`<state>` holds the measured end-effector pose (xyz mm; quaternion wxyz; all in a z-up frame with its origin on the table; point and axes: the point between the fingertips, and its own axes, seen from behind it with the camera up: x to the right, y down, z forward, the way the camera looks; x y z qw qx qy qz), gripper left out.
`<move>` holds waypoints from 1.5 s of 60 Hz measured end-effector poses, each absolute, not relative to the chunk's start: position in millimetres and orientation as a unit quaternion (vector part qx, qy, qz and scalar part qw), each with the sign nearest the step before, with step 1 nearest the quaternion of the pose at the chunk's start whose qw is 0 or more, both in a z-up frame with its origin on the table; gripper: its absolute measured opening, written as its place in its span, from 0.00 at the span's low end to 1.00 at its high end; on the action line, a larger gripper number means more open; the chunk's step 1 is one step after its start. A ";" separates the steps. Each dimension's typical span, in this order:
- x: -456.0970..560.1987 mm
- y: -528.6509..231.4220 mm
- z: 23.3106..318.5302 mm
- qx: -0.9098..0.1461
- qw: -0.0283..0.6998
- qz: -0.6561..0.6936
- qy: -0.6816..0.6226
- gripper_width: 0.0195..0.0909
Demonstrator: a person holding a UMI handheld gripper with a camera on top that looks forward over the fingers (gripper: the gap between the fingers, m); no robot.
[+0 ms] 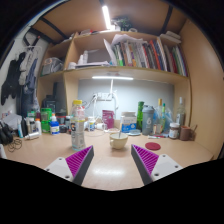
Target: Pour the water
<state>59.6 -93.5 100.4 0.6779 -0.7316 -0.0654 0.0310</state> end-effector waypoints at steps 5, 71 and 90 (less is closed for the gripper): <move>43.0 -88.4 99.8 -0.732 0.677 0.046 -0.066 0.92; -137.9 114.0 110.5 -0.714 0.687 0.101 -0.091 0.59; -144.8 113.7 111.8 -0.702 0.695 0.104 -0.112 0.43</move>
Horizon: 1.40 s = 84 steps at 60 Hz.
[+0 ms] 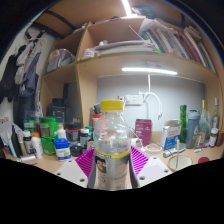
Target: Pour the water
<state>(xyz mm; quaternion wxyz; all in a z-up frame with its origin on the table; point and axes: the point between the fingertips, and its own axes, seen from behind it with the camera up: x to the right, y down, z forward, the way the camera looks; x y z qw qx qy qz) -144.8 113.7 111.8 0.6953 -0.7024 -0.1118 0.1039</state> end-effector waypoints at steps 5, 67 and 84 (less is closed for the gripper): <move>-143.8 114.9 111.4 -0.704 0.694 0.109 -0.109 0.42; -32.3 145.5 150.7 -0.491 0.302 0.616 0.537 0.42; -41.2 151.8 128.8 -0.466 0.232 0.631 0.575 0.42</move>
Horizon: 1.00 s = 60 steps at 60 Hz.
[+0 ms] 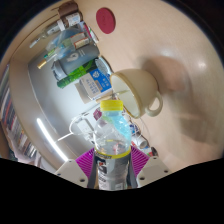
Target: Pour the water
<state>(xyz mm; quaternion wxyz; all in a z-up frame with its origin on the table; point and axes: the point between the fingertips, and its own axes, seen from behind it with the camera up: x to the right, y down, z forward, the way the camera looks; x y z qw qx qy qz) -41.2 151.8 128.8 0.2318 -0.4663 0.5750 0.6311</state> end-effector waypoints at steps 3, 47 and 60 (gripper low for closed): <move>-42.9 152.2 131.4 -0.468 0.236 0.633 0.569 0.42; 142.6 143.1 329.8 -0.622 0.761 0.161 0.091 0.43; 242.9 171.2 218.6 -0.664 0.745 0.043 0.039 0.43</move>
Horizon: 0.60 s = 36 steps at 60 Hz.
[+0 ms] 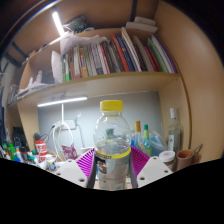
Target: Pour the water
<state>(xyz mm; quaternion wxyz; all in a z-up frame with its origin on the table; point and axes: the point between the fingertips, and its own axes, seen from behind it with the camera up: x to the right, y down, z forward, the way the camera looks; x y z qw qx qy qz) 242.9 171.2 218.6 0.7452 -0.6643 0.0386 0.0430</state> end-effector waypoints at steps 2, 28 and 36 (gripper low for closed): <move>246.3 175.0 208.3 -0.668 0.742 0.049 0.036 0.43; 256.5 199.3 118.5 -0.715 0.698 0.024 -0.032 0.45; 259.8 198.8 113.9 -0.707 0.706 0.034 -0.019 0.48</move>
